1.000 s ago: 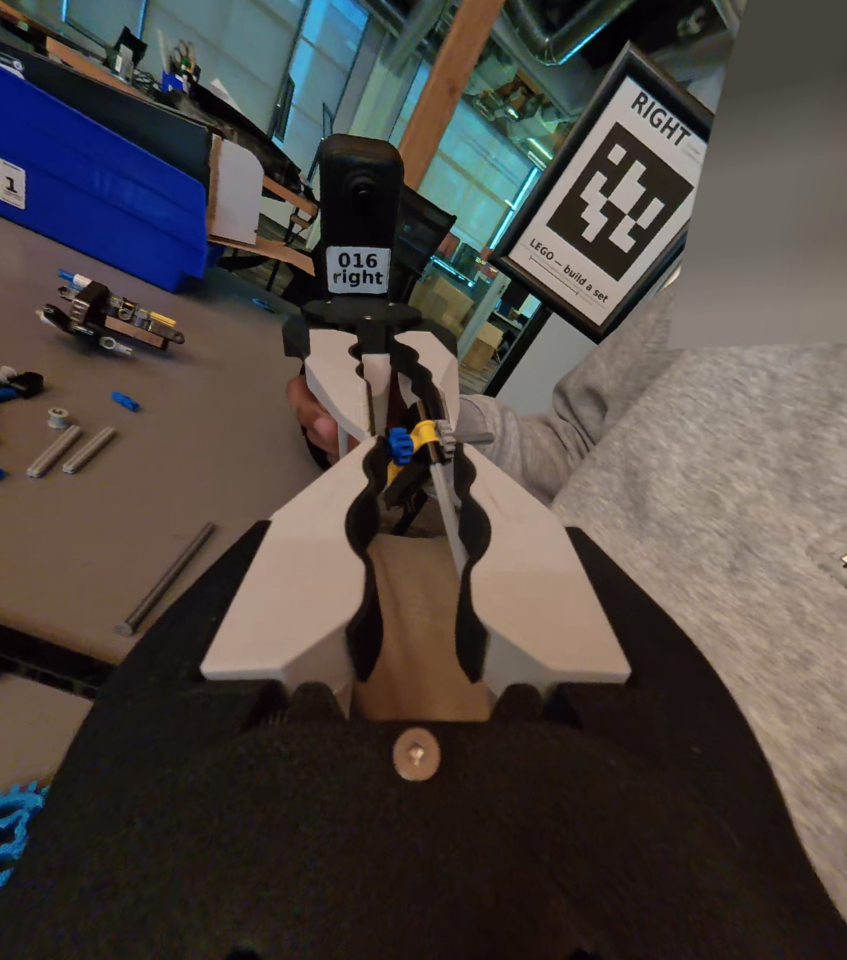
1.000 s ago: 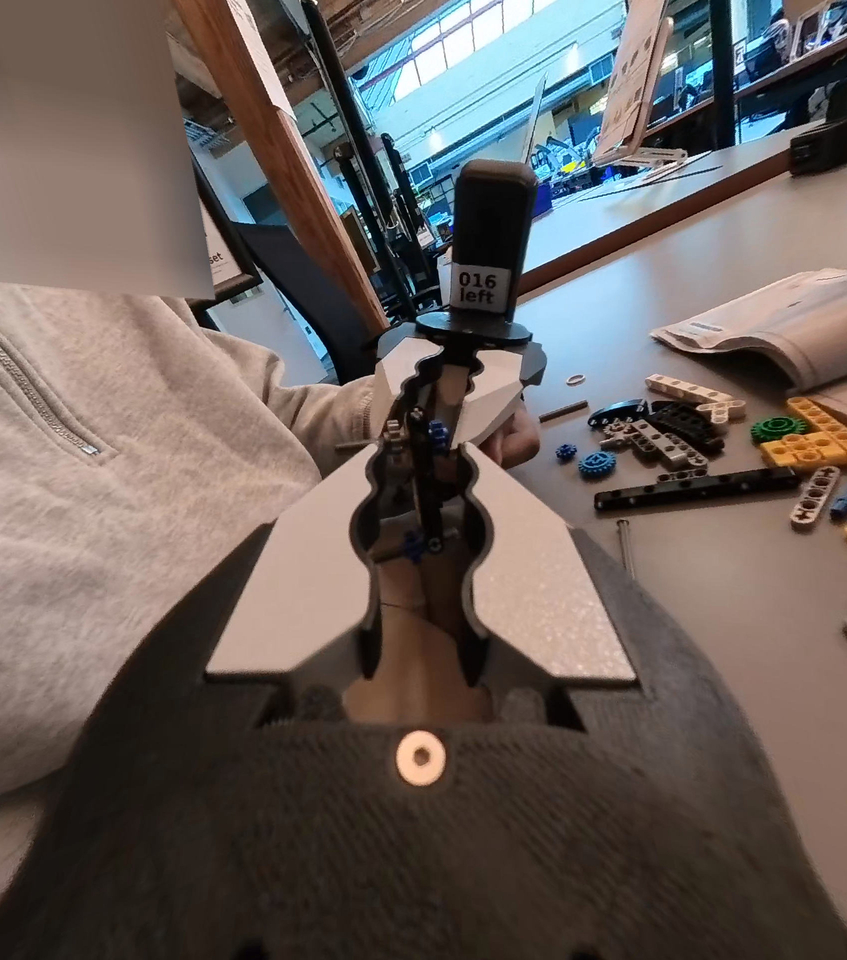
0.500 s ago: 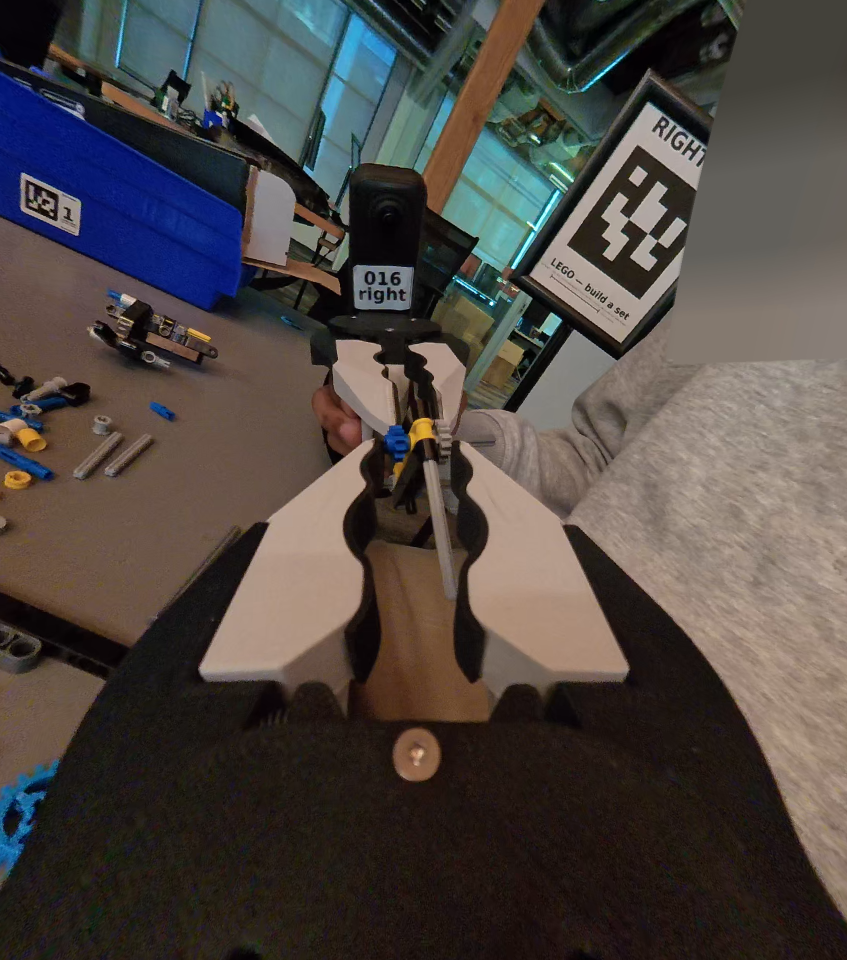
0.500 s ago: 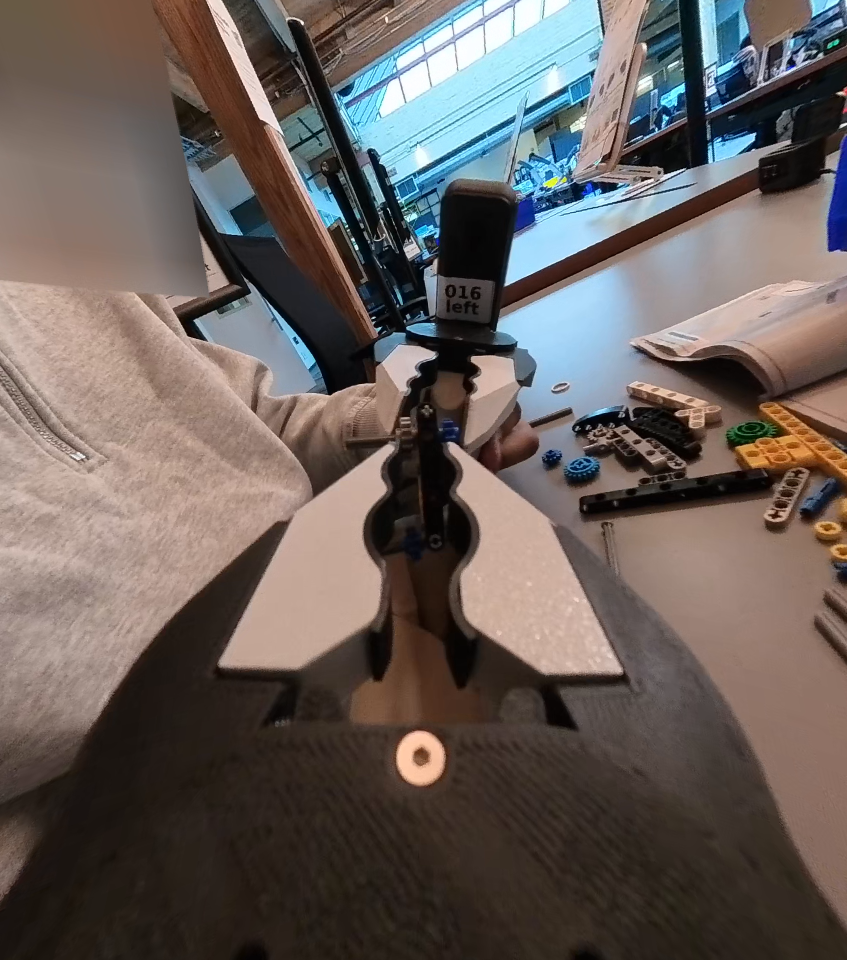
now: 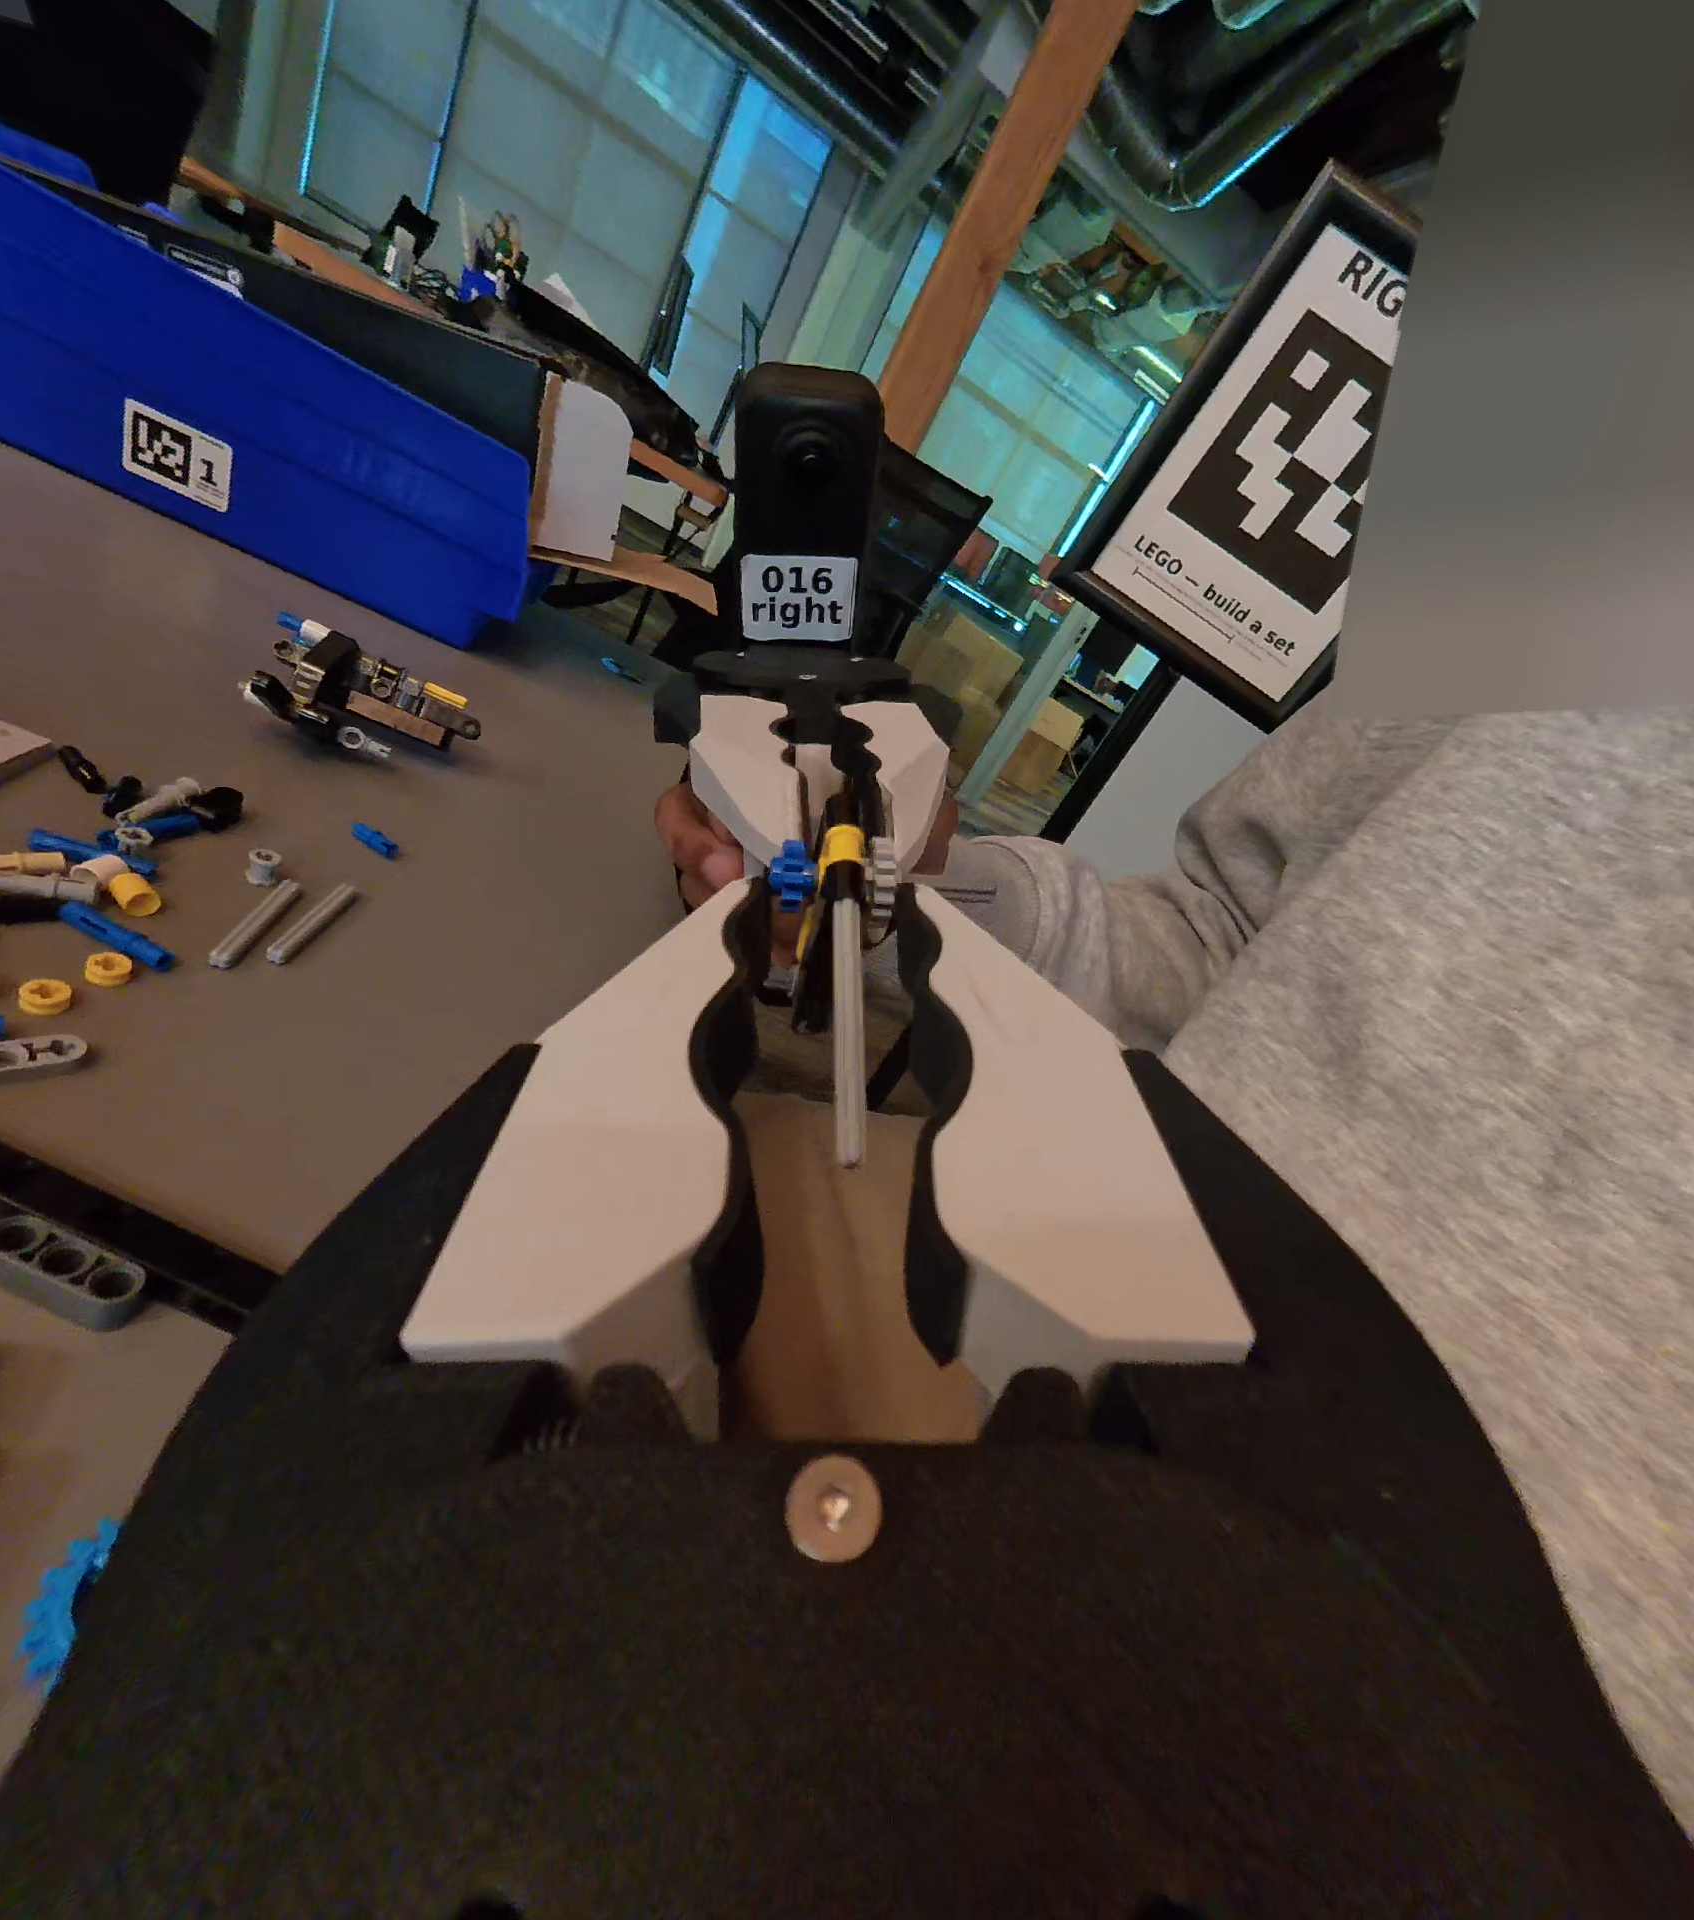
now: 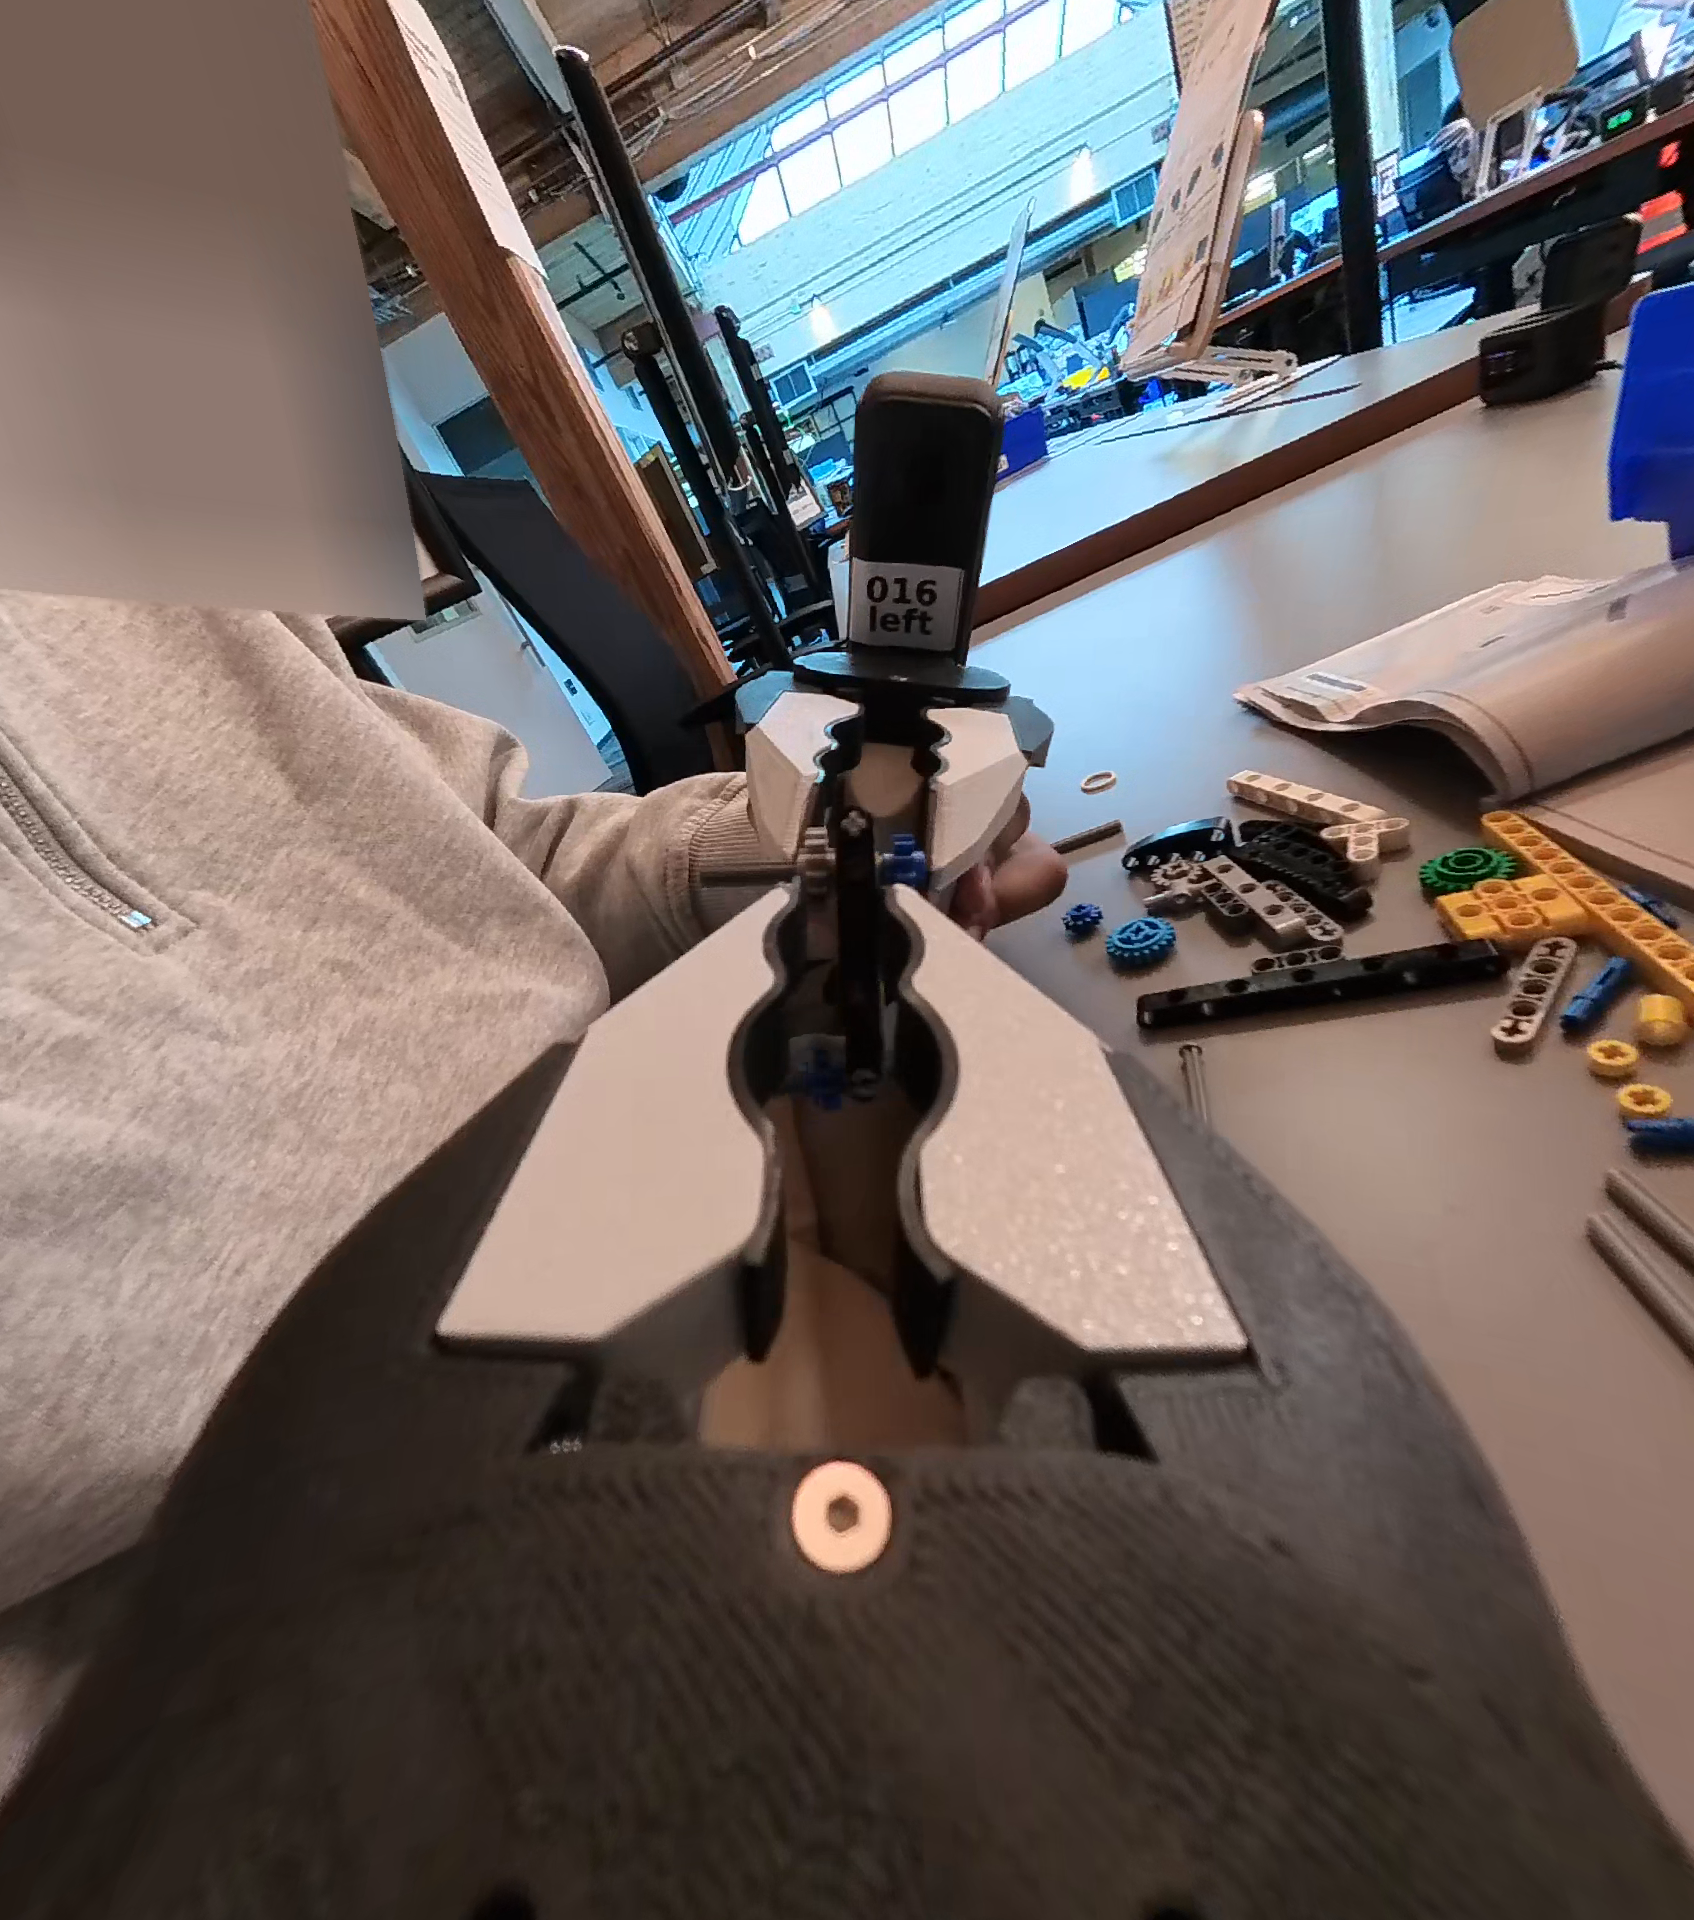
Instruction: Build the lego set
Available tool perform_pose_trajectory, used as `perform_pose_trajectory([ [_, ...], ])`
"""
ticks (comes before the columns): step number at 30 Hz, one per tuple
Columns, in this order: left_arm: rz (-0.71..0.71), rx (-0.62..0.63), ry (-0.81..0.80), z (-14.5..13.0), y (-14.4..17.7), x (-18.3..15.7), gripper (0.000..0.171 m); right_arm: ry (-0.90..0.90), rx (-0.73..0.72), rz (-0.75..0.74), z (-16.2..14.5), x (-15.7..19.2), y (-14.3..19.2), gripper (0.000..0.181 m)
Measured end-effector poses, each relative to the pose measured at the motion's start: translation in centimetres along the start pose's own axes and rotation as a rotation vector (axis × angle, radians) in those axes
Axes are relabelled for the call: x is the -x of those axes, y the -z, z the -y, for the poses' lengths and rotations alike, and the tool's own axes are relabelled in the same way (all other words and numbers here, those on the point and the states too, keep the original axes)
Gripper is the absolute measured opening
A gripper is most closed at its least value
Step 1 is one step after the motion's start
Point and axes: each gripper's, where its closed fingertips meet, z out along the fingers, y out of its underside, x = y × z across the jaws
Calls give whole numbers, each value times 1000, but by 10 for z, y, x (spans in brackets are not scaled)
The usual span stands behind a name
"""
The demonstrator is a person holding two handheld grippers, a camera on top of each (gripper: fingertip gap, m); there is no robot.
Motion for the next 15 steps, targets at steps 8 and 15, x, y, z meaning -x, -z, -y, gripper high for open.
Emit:
perform_pose_trajectory([
  [8,-2,6,-29,-1,-1,-2,21,5,7,-6,-1,0,-3,23],
  [15,-9,2,-50,0,-1,-5,21,32,2,-2,0,3,-4,20],
])
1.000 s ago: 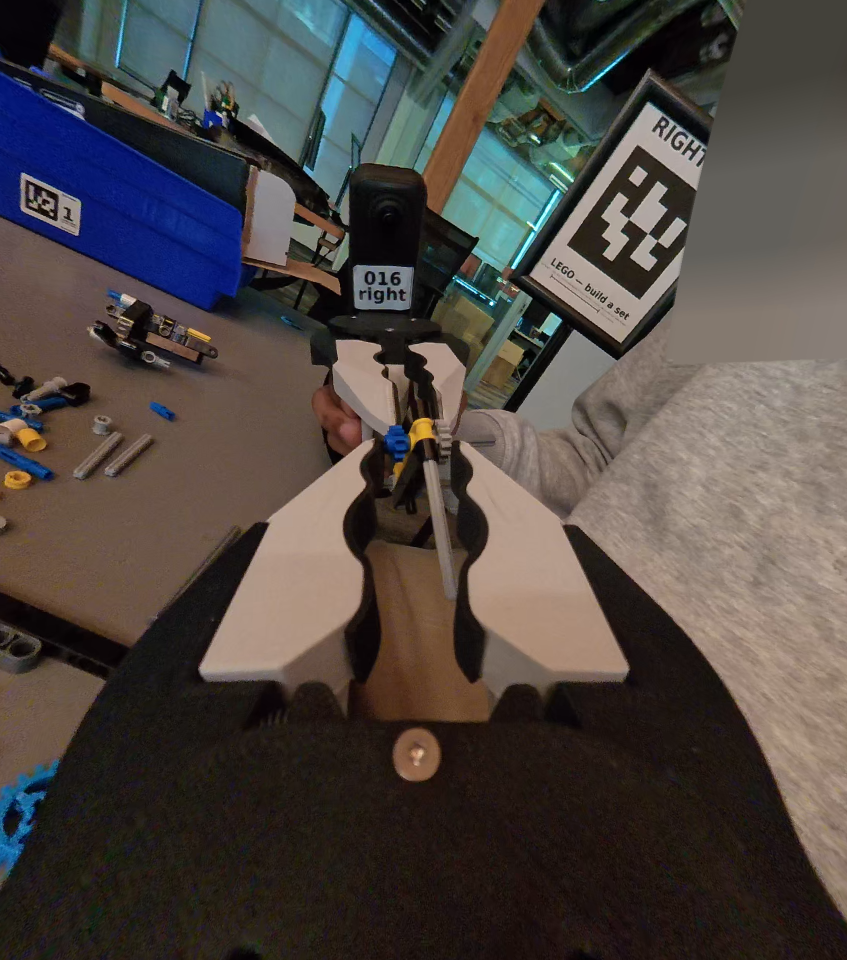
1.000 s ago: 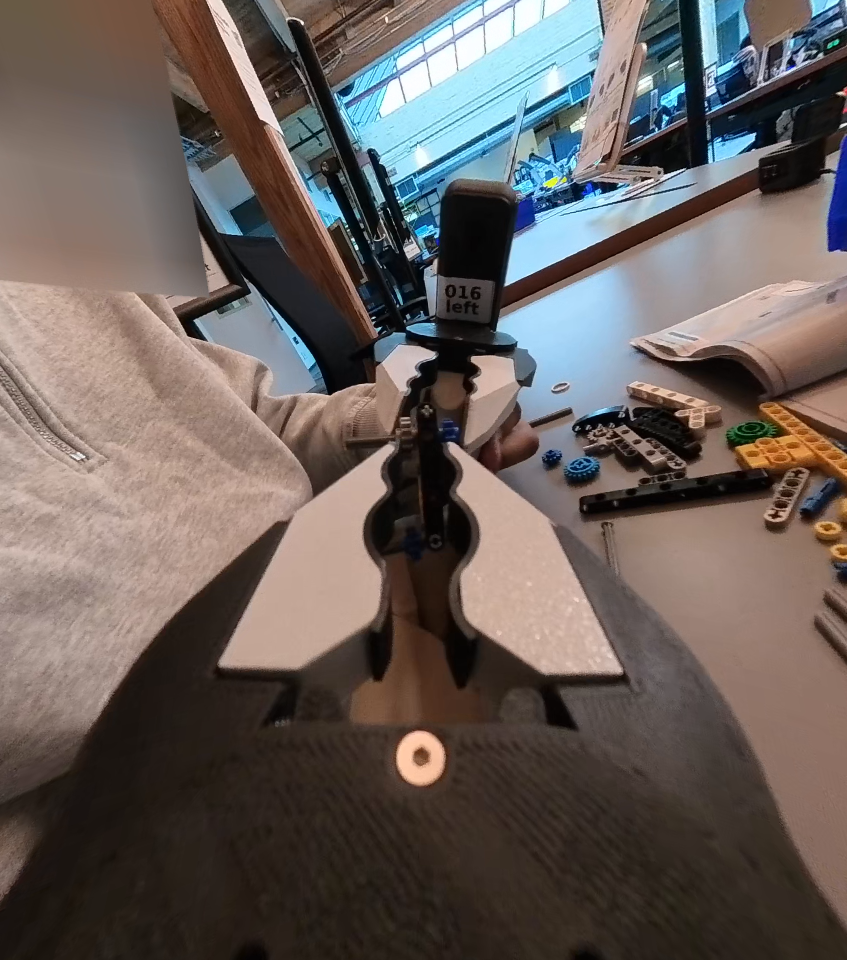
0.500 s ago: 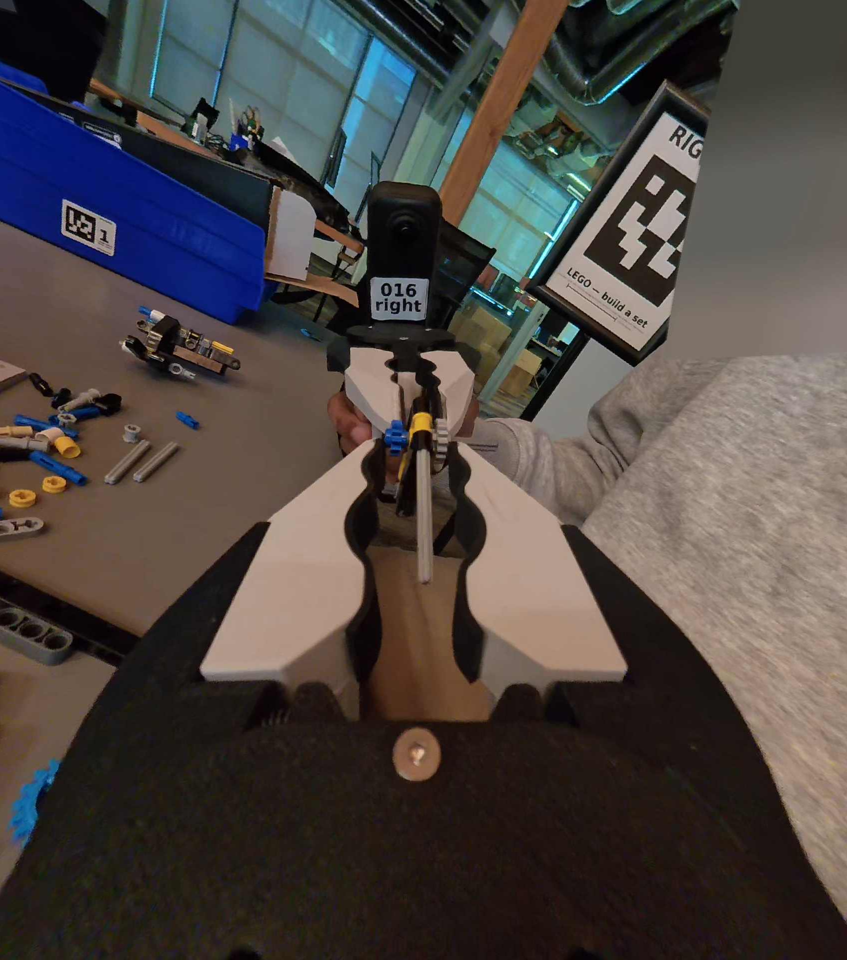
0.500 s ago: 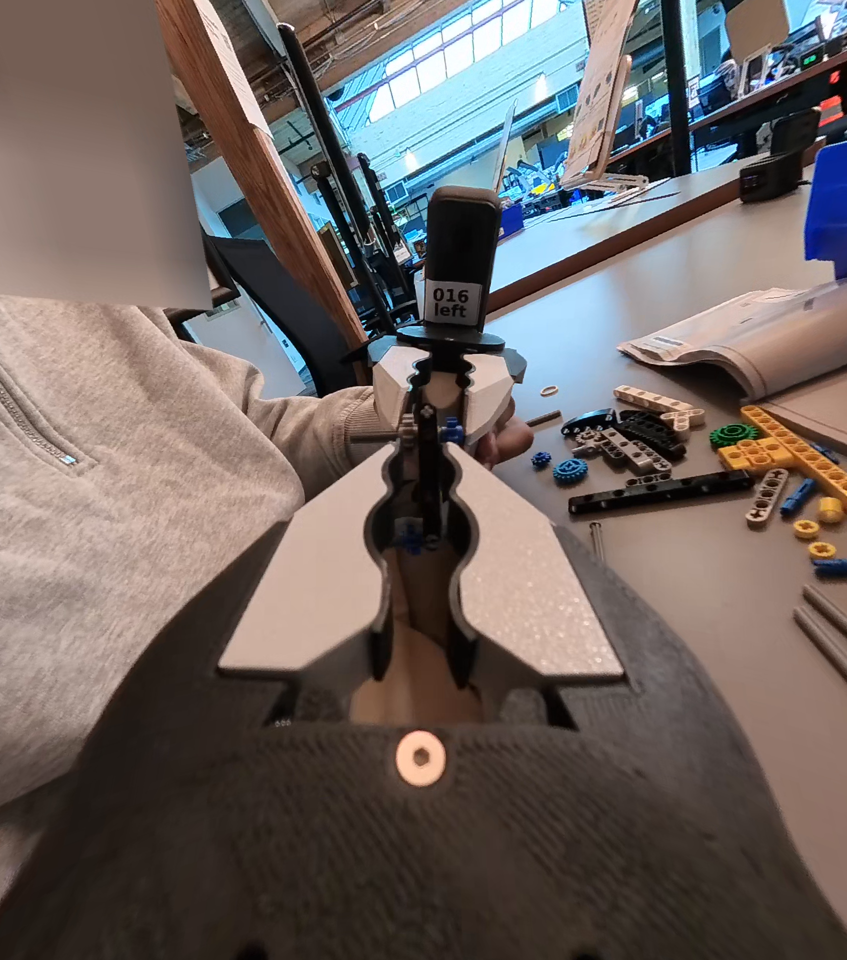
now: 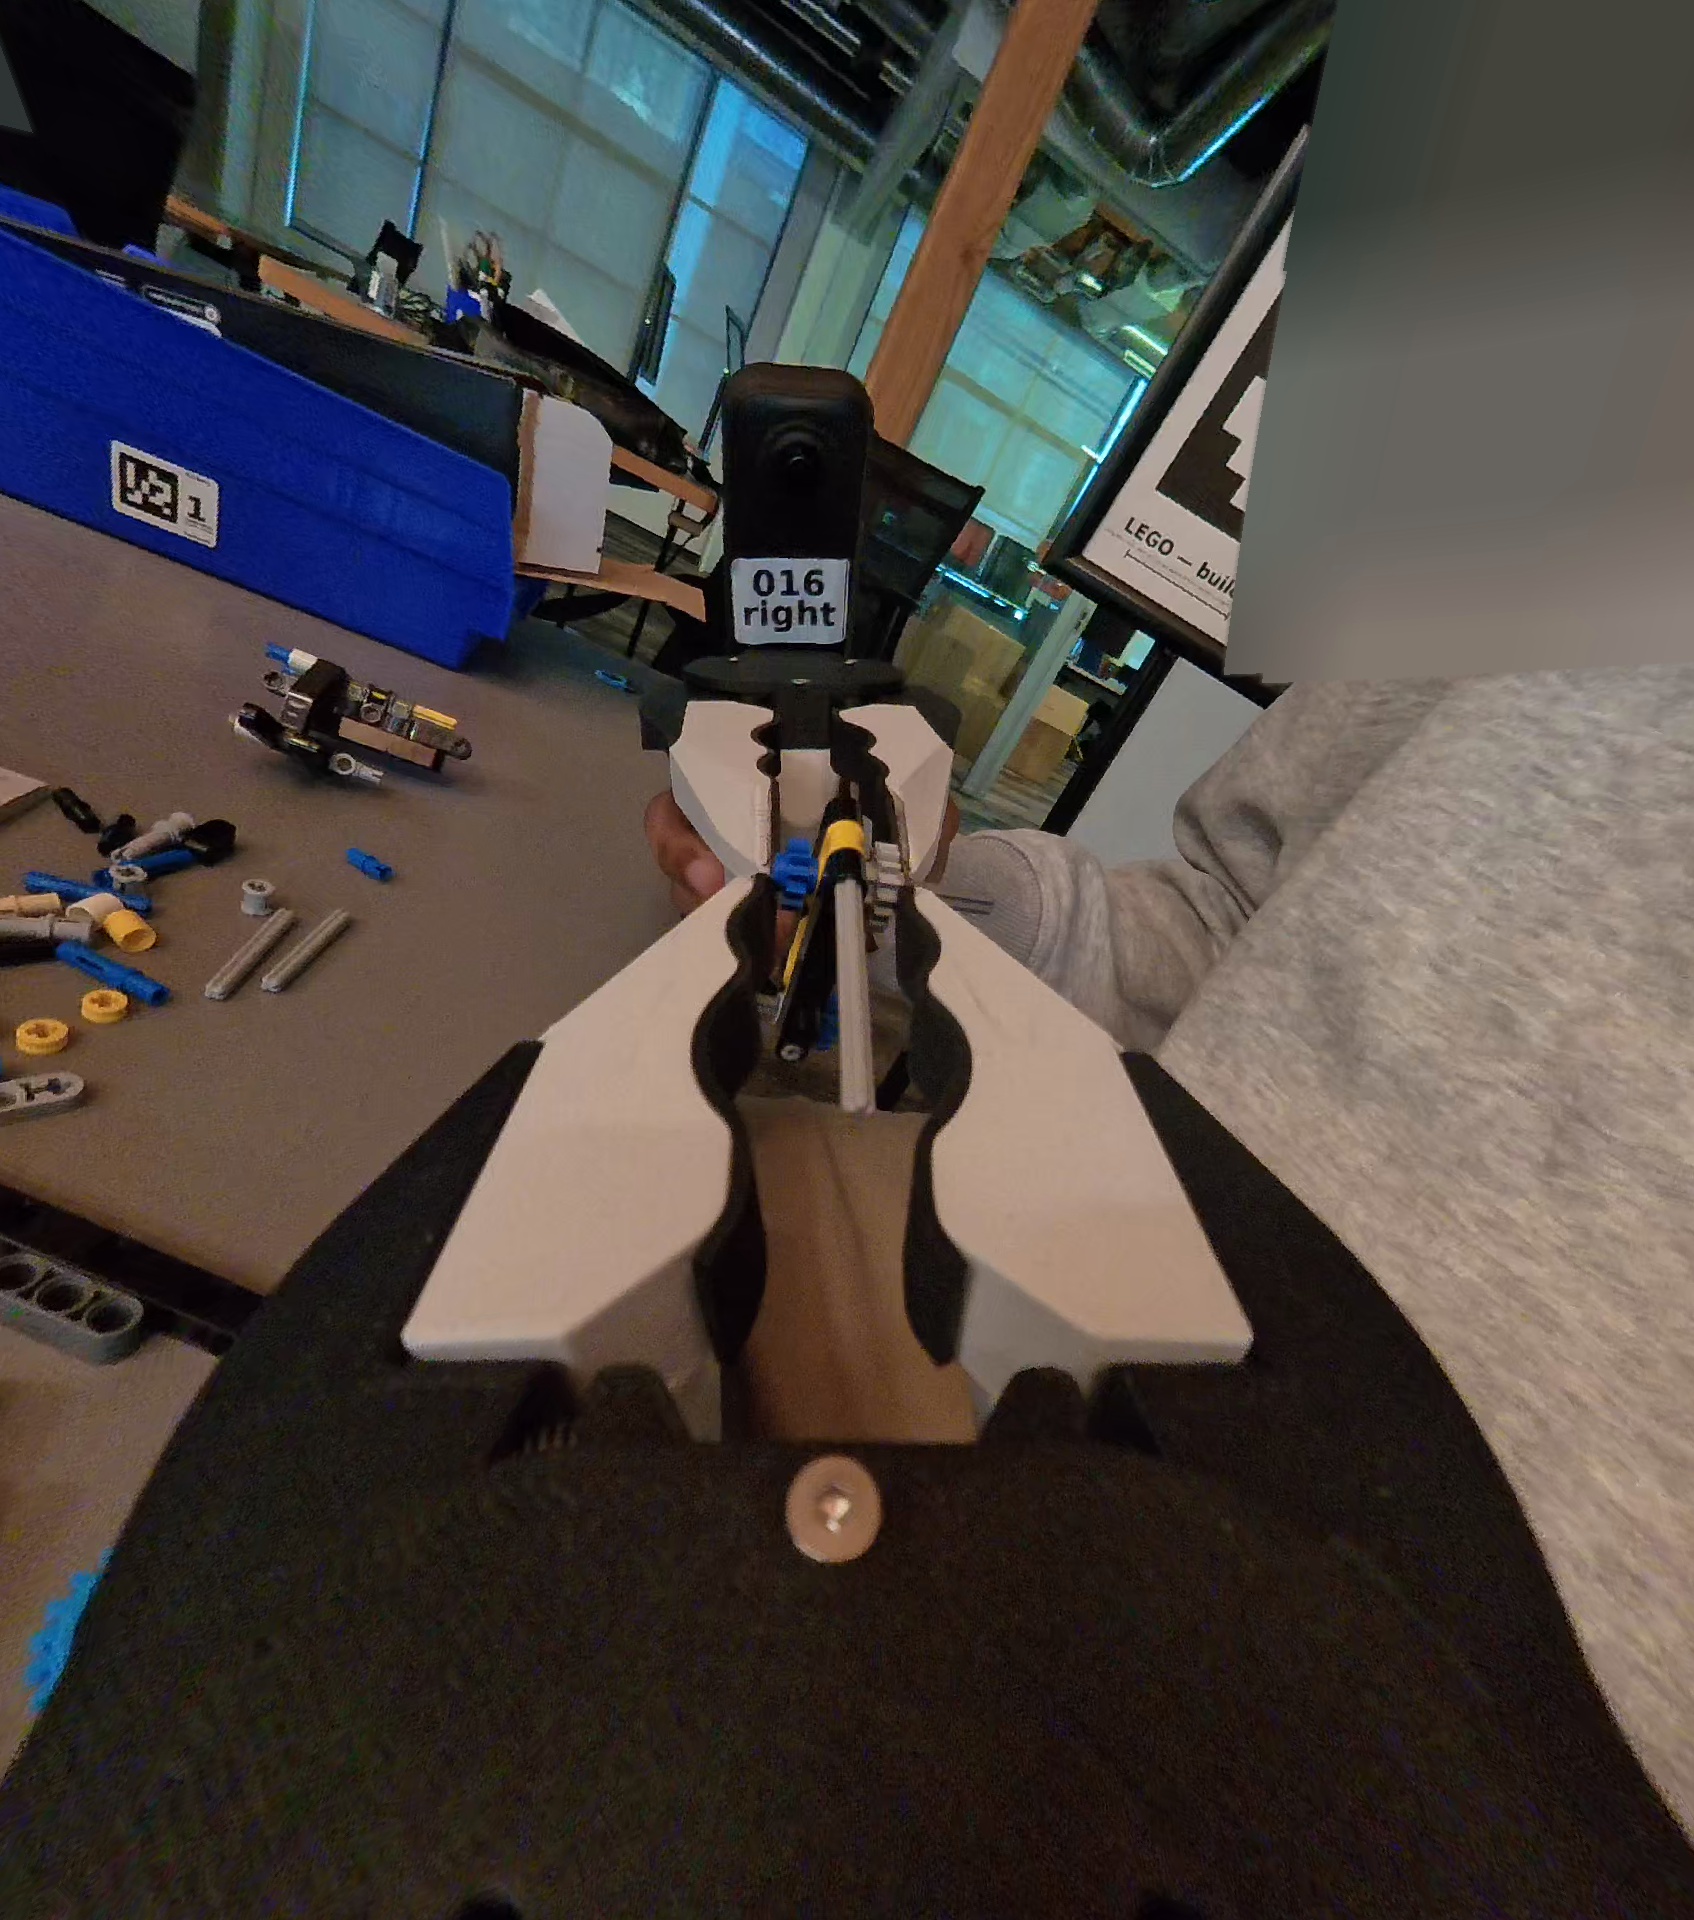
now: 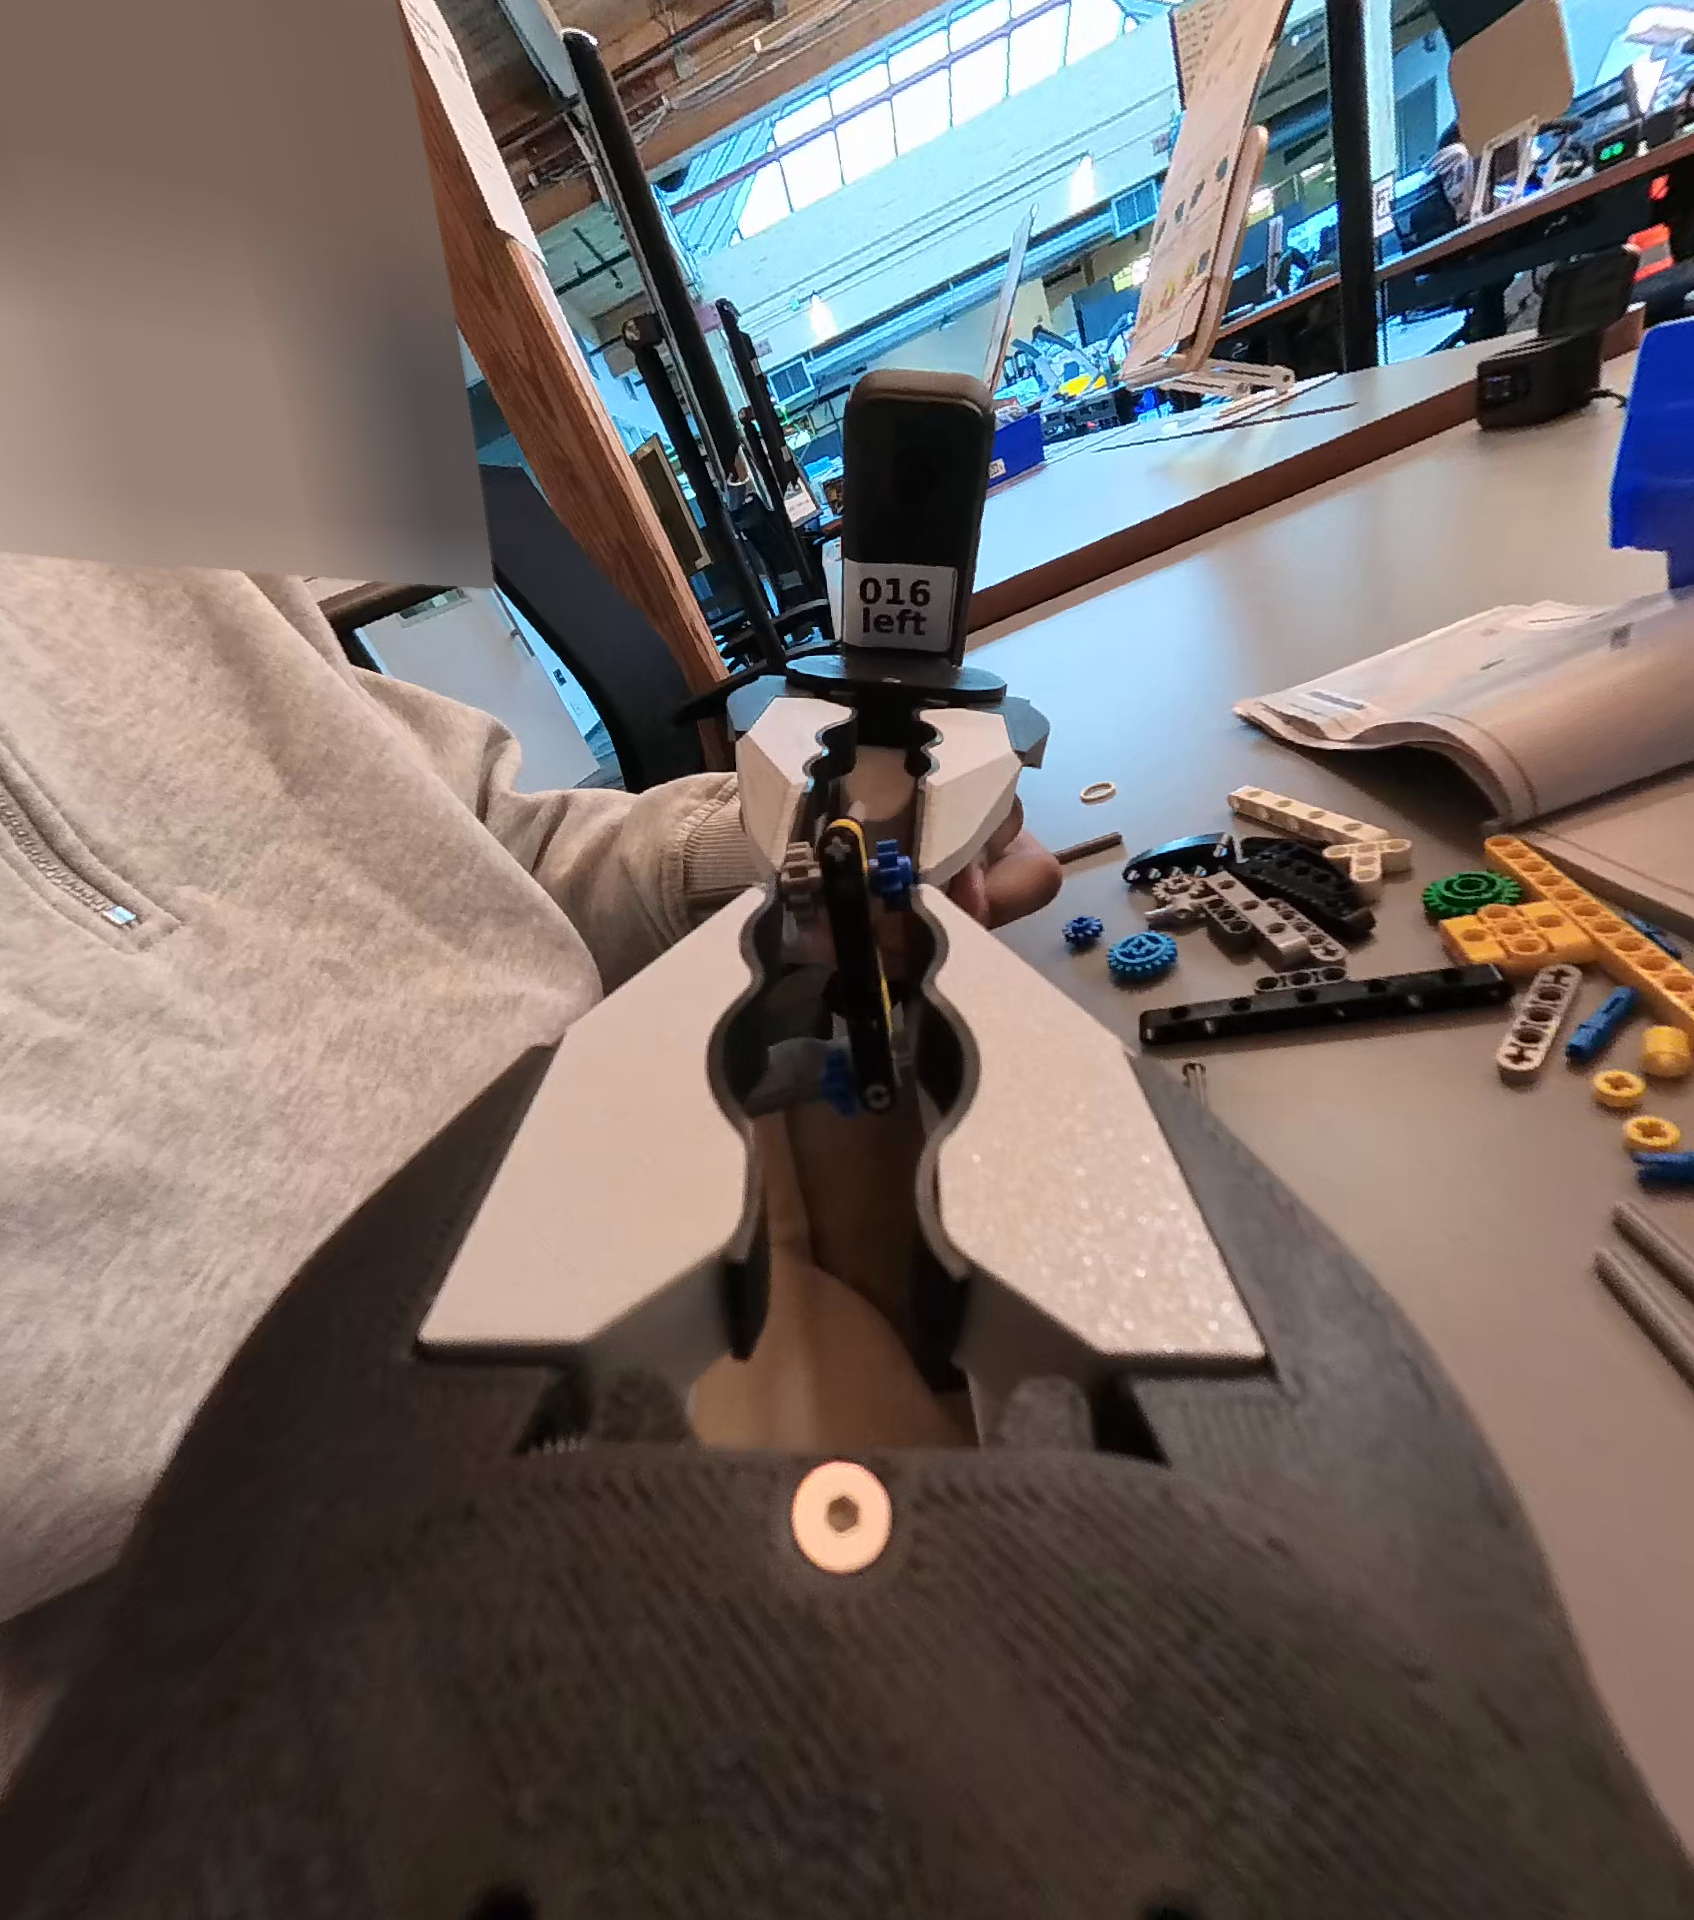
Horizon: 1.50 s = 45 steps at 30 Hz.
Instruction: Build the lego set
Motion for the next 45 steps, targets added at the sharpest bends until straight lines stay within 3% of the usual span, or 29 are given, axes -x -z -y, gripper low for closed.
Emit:
perform_pose_trajectory([
  [17,-31,5,-133,1,0,-14,19,72,-2,57,2,15,-2,21],
  [36,-4,-24,-67,3,-3,-6,19,6,-32,33,3,3,1,20],
  [40,84,-80,-37,11,2,9,47,-102,-78,-76,11,-22,12,19],
  [42,144,-117,-10,18,7,20,64,-261,-109,-206,13,-47,25,17],
  [45,185,-158,12,24,13,29,65,-499,-104,-395,-5,-73,50,12],
])
